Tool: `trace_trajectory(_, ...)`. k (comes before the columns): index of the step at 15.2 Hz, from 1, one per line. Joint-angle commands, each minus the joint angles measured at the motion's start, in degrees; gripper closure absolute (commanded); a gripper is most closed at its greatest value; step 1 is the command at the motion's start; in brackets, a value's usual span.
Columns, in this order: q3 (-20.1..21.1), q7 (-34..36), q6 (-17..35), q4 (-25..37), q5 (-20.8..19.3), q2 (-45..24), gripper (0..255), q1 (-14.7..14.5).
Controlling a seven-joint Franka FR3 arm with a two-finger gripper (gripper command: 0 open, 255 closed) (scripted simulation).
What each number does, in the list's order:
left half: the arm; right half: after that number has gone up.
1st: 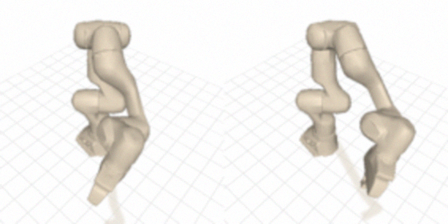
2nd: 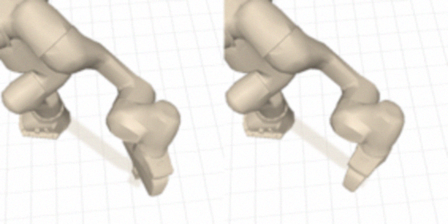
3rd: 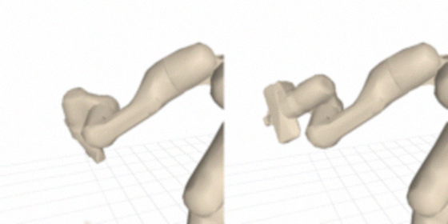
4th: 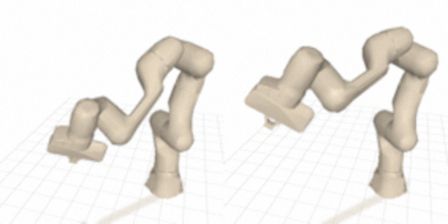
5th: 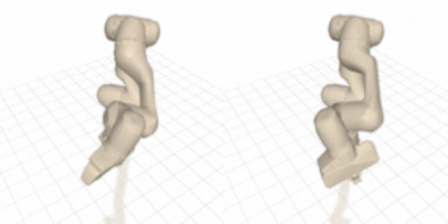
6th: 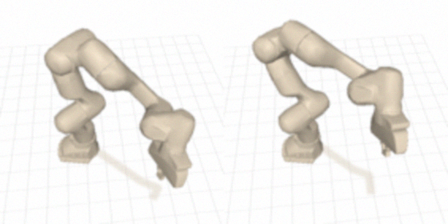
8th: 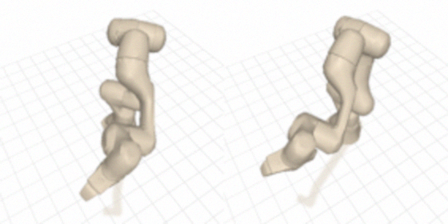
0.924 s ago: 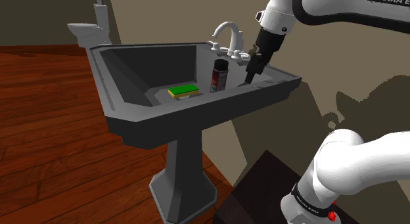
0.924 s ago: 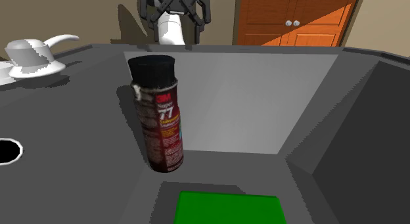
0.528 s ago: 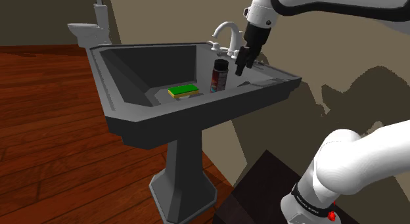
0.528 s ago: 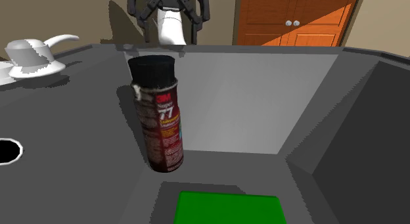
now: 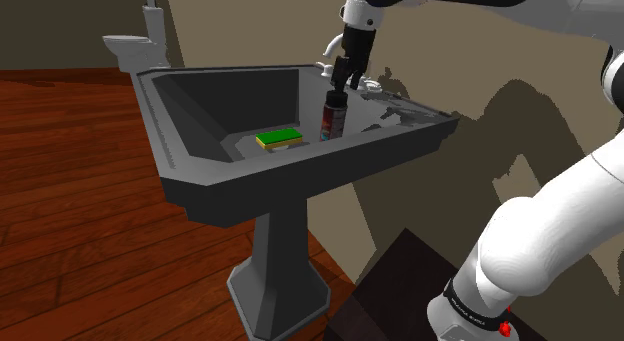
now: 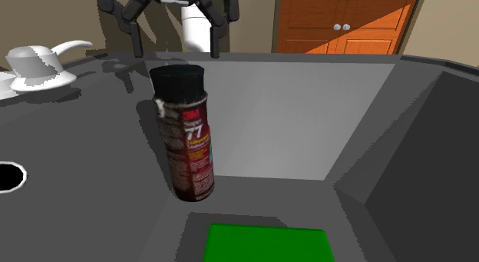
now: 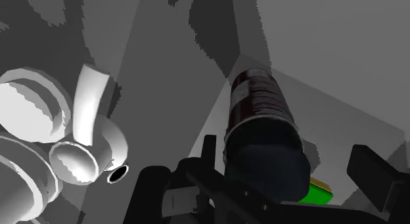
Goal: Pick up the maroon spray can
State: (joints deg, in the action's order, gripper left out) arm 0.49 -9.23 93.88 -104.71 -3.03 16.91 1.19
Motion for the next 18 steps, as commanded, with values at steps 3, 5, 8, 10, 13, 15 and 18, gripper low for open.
trace_trajectory(3, -0.29, -0.51, 1.76, -0.1, -0.03, -1.96, 0, 0.12)
trace_trajectory(5, -0.3, -0.44, 3.32, -2.02, -0.04, -1.6, 0, 0.12)
trace_trajectory(8, -0.31, -0.35, 5.33, -4.46, -0.06, -1.18, 0, 0.12)
trace_trajectory(10, -0.32, -0.35, 5.38, -4.57, -0.06, -1.11, 255, 0.13)
trace_trajectory(13, -0.33, -0.37, 5.37, -4.6, -0.06, -1.07, 255, 0.13)
trace_trajectory(15, -0.34, -0.38, 5.35, -4.58, -0.06, -1.07, 255, 0.14)
trace_trajectory(18, -0.35, -0.4, 5.37, -4.57, -0.06, -1.1, 255, 0.14)
